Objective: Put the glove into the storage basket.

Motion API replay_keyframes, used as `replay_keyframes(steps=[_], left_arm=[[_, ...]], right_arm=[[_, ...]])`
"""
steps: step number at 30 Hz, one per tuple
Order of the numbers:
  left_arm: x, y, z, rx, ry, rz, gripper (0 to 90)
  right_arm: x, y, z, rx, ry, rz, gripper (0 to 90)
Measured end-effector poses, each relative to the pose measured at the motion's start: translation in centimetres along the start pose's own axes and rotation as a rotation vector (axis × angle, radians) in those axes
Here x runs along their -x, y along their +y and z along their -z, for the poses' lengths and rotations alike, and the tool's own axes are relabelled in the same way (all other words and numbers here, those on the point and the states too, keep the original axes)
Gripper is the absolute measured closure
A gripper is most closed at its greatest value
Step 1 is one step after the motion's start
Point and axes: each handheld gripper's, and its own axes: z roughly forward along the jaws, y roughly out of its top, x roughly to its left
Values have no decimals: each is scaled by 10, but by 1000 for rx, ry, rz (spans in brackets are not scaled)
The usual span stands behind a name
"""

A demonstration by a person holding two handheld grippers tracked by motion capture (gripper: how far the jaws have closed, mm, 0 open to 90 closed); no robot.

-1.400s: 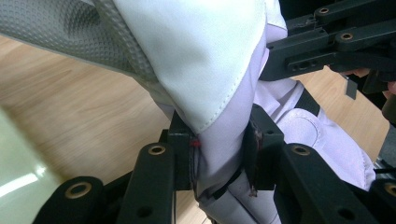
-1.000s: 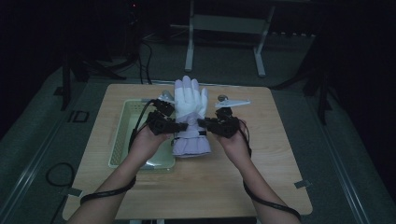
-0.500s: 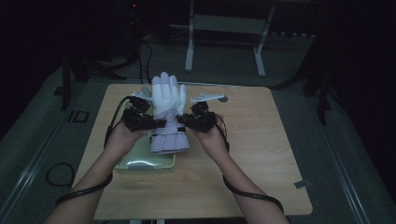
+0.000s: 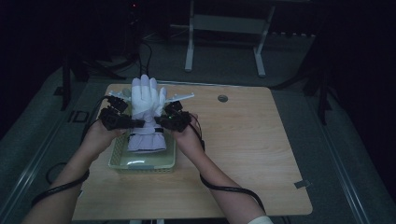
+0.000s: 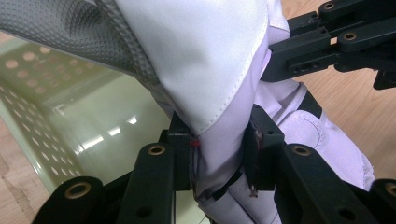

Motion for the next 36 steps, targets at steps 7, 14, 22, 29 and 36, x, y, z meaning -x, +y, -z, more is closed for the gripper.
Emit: replay_keyframes(steps=[7,14,22,29,36], left_arm=[[-9,-18,-22,-12,-31,27,684],[-7,-30,-40,-66,-46,27,681],[-9,-40,-56,-117,-49,54,675],[-15,-44,-64,-140,-30,83,513],[-6,-41,-80,-212,105,69,400]], right_arm=[[2,-16,-17,-39,-25,-2,816],[5,-37,-26,-99,-25,-34,815],[5,-51,-37,-159,-48,-37,814],[6,-49,-38,-173,-63,-44,749],[9,-51,-40,-188,-60,-18,582]])
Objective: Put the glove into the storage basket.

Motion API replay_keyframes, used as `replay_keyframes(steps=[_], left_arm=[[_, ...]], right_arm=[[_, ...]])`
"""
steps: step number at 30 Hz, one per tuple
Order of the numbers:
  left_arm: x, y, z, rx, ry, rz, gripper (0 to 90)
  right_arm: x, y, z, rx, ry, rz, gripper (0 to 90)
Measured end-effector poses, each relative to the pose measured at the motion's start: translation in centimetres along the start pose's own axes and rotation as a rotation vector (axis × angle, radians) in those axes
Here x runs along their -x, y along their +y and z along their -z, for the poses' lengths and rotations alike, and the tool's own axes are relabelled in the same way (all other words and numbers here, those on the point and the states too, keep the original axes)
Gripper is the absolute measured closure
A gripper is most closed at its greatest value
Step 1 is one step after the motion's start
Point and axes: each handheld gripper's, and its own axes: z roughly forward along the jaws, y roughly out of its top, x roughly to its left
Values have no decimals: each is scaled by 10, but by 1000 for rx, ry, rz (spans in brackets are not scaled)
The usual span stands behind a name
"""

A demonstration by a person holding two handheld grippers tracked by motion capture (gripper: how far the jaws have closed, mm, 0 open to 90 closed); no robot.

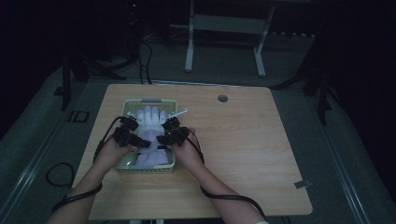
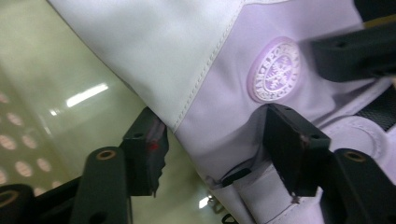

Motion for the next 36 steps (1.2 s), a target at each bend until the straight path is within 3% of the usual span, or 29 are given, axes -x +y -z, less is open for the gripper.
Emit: replay_keyframes(steps=[4,7,11,14,18,21,24,29,36], left_arm=[[5,1,-3,-3,33,-8,381],[6,2,-2,19,44,-11,345],[5,-1,4,95,66,-32,131],[4,-4,12,167,12,-20,15],[9,-9,26,283,-4,-25,14],[11,-13,31,327,-30,-10,14],[17,-17,34,364,-63,10,15],[34,-18,36,365,-33,-37,15],[53,-15,35,378,-48,-66,15]], right_arm=[[3,2,7,54,8,13,477],[5,6,15,93,52,34,366],[9,6,22,97,96,44,299],[11,4,25,115,137,42,250],[13,0,28,162,119,102,155],[19,-2,35,195,120,97,155],[27,-5,40,196,112,91,152],[38,-11,45,188,99,87,151],[52,-23,54,180,82,90,150]])
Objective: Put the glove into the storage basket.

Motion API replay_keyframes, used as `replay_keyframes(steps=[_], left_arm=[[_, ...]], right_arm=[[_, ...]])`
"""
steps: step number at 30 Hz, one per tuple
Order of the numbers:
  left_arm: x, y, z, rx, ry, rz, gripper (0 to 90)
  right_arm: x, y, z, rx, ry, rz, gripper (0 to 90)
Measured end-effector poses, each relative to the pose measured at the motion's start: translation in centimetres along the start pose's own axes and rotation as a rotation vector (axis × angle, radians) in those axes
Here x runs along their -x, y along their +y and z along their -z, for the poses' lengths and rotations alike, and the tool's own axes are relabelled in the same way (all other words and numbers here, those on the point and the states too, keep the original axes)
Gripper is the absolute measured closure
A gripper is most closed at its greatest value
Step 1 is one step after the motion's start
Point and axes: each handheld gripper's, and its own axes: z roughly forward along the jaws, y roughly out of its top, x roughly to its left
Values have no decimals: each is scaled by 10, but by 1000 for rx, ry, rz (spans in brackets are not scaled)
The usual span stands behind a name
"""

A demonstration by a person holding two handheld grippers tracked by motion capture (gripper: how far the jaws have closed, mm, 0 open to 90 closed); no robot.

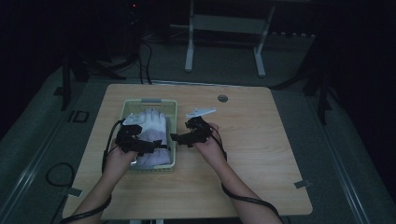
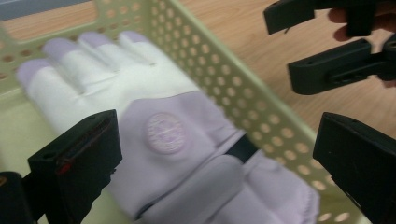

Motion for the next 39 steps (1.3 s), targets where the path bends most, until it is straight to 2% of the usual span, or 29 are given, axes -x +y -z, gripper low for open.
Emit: replay_keyframes(steps=[6,11,14,20,21,22,26,28,31,34,39], left_arm=[[26,4,-4,17,-33,-44,15],[52,6,-7,23,-101,-84,15],[67,9,-8,29,-122,-108,15],[98,12,-12,73,-174,-141,15],[98,12,-12,73,-174,-141,15],[109,12,-15,79,-194,-156,15],[128,13,-19,95,-221,-188,15],[137,12,-23,92,-231,-206,15],[149,11,-33,62,-259,-232,15],[160,8,-43,38,-262,-260,15],[170,2,-60,18,-301,-251,15]], right_arm=[[7,-9,14,-3,-6,12,146],[12,-15,28,5,-14,23,145],[17,-21,35,11,-17,16,143],[29,-39,47,5,-31,0,142],[29,-39,47,5,-31,0,142],[31,-42,49,4,-34,-3,142],[45,-61,63,7,-52,-22,140],[50,-68,70,6,-61,-32,140],[55,-79,79,-3,-75,-32,140],[60,-91,88,-3,-74,-36,140],[68,-110,102,-10,-87,-32,139]])
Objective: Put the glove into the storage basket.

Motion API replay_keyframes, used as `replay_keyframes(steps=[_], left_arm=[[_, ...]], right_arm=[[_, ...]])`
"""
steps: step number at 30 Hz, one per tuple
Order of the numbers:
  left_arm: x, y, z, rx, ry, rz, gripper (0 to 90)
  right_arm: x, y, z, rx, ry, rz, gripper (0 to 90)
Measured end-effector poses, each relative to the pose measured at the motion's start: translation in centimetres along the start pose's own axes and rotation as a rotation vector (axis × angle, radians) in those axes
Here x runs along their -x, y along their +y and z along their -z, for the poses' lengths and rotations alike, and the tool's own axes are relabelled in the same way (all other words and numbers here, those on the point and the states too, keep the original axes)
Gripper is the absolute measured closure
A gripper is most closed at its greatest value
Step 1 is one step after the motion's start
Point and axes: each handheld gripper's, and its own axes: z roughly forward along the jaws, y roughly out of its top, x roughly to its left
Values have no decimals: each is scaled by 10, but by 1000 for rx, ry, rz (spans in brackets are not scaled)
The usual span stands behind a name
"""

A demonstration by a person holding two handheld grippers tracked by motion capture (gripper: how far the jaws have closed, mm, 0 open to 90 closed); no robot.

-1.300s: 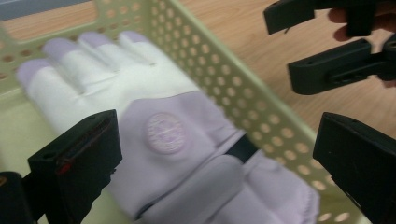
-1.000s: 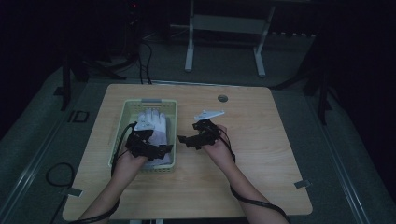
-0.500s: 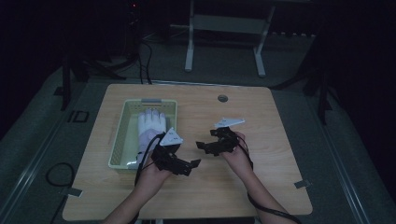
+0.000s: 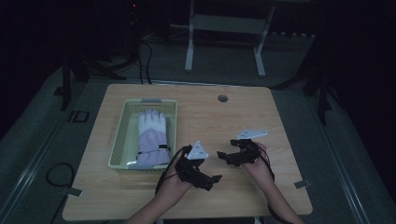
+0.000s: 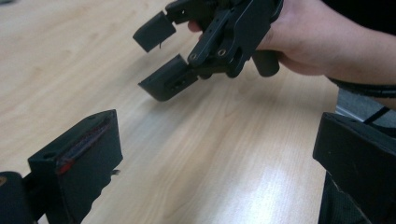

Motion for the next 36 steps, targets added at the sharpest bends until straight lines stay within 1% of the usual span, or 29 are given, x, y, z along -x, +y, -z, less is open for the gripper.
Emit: replay_keyframes(steps=[2,5,6,8,9,10,11,12,13,16,18,20,22,24,25,26,27,28,29,30,32,36], left_arm=[[3,-2,-7,-1,-3,-6,15],[7,-6,-18,-22,-24,-27,15],[8,-8,-22,-27,-33,-25,15],[9,-12,-28,-20,-55,-14,15],[9,-14,-31,-24,-61,-10,15],[10,-16,-35,-27,-61,-6,15],[10,-16,-35,-27,-61,-6,15],[11,-19,-39,-25,-61,-8,15],[11,-22,-45,-28,-72,-6,15],[13,-27,-54,-25,-64,-7,15],[13,-30,-58,-20,-72,-5,15],[15,-32,-61,-25,-68,-16,15],[16,-35,-62,-21,-60,-25,15],[16,-39,-63,-13,-58,-24,15],[15,-41,-64,-12,-59,-15,15],[15,-43,-65,-17,-61,-12,15],[16,-44,-65,-23,-58,-18,15],[16,-45,-65,-21,-56,-31,15],[17,-45,-64,-14,-58,-33,15],[17,-45,-64,-14,-58,-33,15],[16,-47,-63,1,-72,-24,15],[16,-49,-64,-8,-77,-22,15]], right_arm=[[4,-7,4,-5,-5,-4,139],[12,-18,9,7,2,-16,140],[15,-21,11,13,9,-19,140],[18,-28,12,12,3,-17,140],[19,-30,12,7,2,-15,139],[20,-33,12,8,2,-18,139],[21,-35,13,8,0,-19,139],[21,-37,13,4,0,-22,139],[21,-39,13,5,0,-23,139],[21,-44,12,-6,0,-16,138],[22,-48,12,-7,4,-9,137],[24,-52,12,-7,-1,-15,137],[26,-54,14,-5,-13,-15,137],[27,-54,16,17,-15,-17,137],[27,-54,17,18,-16,-19,137],[27,-55,17,15,-18,-18,137],[27,-55,16,15,-22,-14,137],[27,-56,16,12,-24,-12,137],[27,-56,15,6,-22,-8,137],[27,-56,15,5,-26,-5,137],[26,-56,13,1,-27,0,137],[24,-57,11,-12,-40,11,138]])
